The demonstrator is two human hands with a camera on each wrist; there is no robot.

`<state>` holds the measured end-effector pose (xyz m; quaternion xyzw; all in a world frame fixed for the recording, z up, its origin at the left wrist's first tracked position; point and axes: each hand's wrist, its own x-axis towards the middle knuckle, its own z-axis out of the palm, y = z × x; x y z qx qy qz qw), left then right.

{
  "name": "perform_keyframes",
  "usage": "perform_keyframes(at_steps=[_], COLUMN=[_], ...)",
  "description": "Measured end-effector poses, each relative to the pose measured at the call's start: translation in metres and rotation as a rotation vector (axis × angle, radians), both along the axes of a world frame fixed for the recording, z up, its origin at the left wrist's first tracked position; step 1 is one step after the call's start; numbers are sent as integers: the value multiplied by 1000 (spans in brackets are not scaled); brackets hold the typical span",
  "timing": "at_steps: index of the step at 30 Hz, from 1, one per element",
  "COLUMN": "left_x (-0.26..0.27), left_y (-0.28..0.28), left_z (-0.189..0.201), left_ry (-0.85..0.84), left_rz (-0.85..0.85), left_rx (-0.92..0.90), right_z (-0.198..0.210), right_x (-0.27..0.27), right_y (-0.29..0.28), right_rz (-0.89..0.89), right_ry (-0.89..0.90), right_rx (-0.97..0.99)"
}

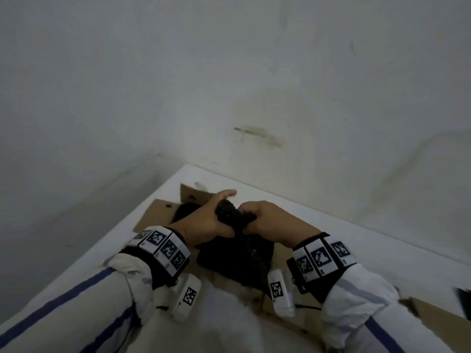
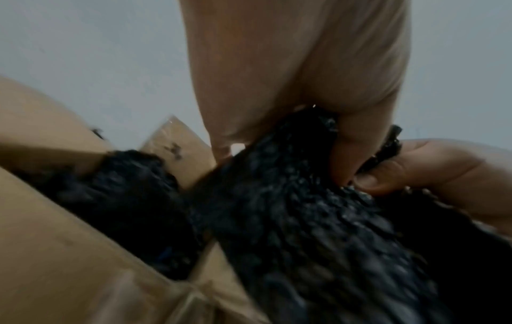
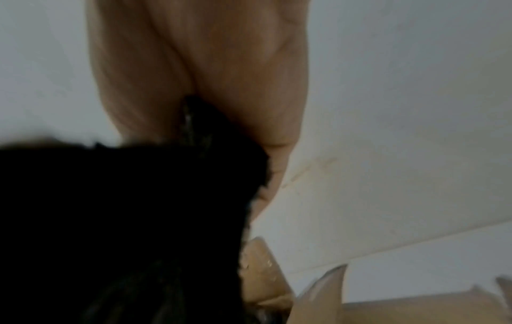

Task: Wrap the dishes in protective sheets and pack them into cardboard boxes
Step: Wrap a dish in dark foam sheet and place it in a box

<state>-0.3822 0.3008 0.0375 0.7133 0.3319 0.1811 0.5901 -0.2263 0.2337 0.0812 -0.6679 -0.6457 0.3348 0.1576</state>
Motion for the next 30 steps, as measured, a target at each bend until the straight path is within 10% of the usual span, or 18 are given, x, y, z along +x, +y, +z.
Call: perform_keyframes(at_steps=[7, 13, 16, 22, 30], left_x=[-80, -85, -84, -77, -70], left_y=[66, 77, 78, 93, 100], left_z=[-35, -60, -61, -64, -77], left_ry=[319, 233, 241, 709, 957], left_rz=[392, 506, 552, -45, -140], left_rx=[223, 110, 415, 1024, 1130], right_z=[-32, -66, -72, -81, -71], right_x=[-71, -84, -82, -85, -90], right_y=[62, 93, 102, 113, 123], right_rz=[-33, -16, 8, 104, 282], right_ry=[100, -304, -439, -616, -715], right_rx=[85, 173, 74, -47, -215])
